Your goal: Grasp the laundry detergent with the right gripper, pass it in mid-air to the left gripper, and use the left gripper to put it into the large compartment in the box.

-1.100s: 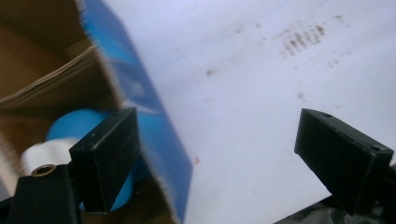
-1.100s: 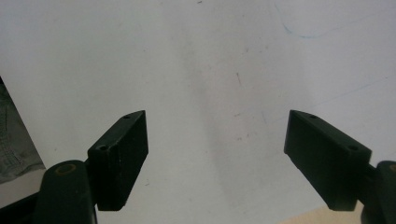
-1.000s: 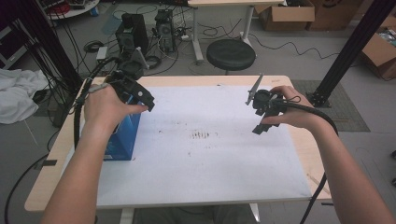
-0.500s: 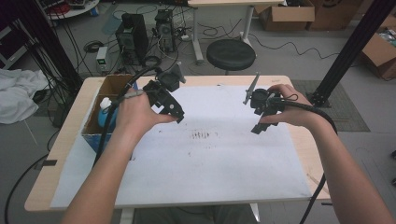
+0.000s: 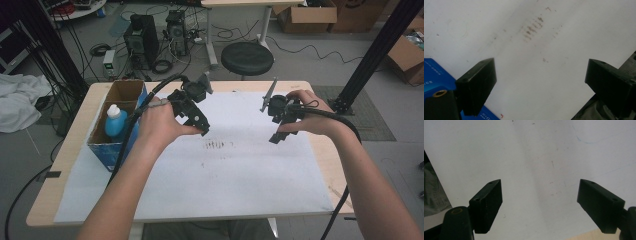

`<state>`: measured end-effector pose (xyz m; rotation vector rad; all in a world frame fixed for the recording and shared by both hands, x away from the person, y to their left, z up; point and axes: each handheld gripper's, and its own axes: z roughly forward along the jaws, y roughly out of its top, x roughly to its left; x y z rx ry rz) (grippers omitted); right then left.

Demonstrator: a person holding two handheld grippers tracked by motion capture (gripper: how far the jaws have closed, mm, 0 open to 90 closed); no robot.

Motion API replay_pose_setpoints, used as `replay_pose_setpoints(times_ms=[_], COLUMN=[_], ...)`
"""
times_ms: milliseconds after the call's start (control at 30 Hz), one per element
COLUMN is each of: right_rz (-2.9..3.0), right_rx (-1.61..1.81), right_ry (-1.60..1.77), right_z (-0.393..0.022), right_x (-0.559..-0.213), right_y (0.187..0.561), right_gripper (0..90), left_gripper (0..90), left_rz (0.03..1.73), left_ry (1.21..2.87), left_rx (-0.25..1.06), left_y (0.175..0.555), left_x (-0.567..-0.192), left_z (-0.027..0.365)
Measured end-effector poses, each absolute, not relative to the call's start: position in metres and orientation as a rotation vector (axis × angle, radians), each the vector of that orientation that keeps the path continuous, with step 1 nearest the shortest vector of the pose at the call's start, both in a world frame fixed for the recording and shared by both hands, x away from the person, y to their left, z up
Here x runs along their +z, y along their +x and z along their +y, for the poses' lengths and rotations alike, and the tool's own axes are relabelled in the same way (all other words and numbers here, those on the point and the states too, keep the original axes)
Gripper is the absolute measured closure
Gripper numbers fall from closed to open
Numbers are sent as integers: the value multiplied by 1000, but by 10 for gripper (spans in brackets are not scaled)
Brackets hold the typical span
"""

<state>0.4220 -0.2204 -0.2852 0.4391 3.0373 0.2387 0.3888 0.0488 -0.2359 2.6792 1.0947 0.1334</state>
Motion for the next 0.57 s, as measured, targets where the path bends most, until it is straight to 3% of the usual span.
replay_pose_setpoints(times_ms=[567], right_rz=[3041], right_rx=[239], right_ry=[437], right_z=[-222], right_x=[-287], right_y=[422], right_gripper=[204], left_gripper=[86], left_rz=[1086], left_ry=[2684], left_rx=[131], left_y=[391], left_x=[-238], left_z=[47])
